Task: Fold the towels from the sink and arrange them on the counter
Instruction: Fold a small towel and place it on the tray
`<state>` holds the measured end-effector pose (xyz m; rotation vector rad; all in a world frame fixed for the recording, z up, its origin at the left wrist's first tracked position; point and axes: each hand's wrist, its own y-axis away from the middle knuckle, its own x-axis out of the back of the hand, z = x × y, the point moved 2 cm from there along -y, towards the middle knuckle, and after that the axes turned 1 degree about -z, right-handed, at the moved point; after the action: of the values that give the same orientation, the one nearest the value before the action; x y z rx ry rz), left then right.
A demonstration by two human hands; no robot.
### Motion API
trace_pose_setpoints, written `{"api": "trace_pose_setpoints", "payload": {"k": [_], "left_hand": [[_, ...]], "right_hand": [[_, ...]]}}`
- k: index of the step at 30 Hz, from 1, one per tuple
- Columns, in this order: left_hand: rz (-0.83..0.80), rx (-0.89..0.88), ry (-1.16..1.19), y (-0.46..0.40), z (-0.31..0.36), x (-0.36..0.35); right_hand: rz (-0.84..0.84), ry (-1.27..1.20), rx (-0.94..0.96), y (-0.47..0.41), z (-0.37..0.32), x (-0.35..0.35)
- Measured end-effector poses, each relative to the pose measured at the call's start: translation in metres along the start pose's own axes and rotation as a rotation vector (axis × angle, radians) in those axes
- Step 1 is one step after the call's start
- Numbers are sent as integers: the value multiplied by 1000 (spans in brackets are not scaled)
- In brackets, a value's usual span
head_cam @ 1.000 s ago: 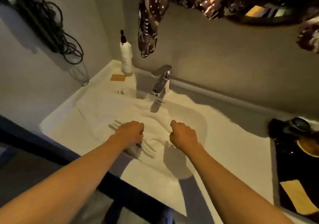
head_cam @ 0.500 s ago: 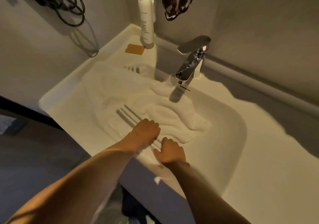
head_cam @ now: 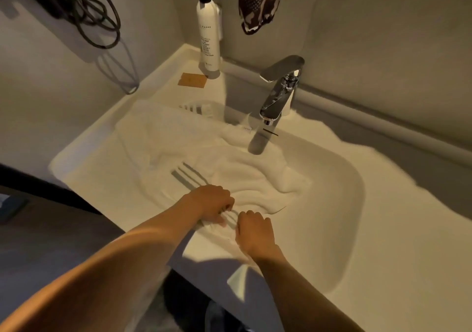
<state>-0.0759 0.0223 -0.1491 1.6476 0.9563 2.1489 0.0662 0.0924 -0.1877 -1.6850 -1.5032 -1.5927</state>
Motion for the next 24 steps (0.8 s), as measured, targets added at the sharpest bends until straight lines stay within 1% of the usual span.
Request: {"api": "trace_pose_setpoints", "payload": {"k": [1, 2, 4, 6, 8, 10, 11, 13, 15, 17, 18, 20, 22, 23, 24], "left_hand": [[-43, 0, 23, 1, -4, 1], [-46, -16, 5, 4, -6, 2], [48, -49, -72, 5, -3, 3], [174, -44, -30, 9, 0, 2], [290, -49, 183, 23, 3, 13], [427, -80, 434, 48, 9, 47], [492, -87, 515, 57, 11, 69], [587, -100, 568, 77, 16, 125], [671, -146, 589, 100, 28, 183], [704, -199, 554, 124, 47, 230], [683, -231, 463, 138, 59, 247], [648, -325, 153, 155, 91, 269], [633, -407, -101, 156, 120, 275], [637, -436, -166, 151, 136, 278], [640, -453, -183, 147, 148, 282]], "right_hand": [[1, -10, -5, -1, -2, 1], [11, -21, -9, -1, -4, 2], [50, -62, -10, 1, -5, 9], [73, -160, 4, 8, 1, 22], [117, -377, -19, 17, 8, 47], [218, -594, -74, 26, 8, 91], [264, -658, -90, 28, 6, 116], [353, -699, -65, 36, -4, 176], [438, -617, 14, 57, -13, 242], [436, -409, 100, 88, -12, 298], [405, -268, 128, 104, -6, 320], [372, -1, 144, 135, 12, 354], [354, 122, 128, 162, 32, 375], [345, 156, 107, 177, 43, 382], [330, 191, 83, 189, 53, 386]]}}
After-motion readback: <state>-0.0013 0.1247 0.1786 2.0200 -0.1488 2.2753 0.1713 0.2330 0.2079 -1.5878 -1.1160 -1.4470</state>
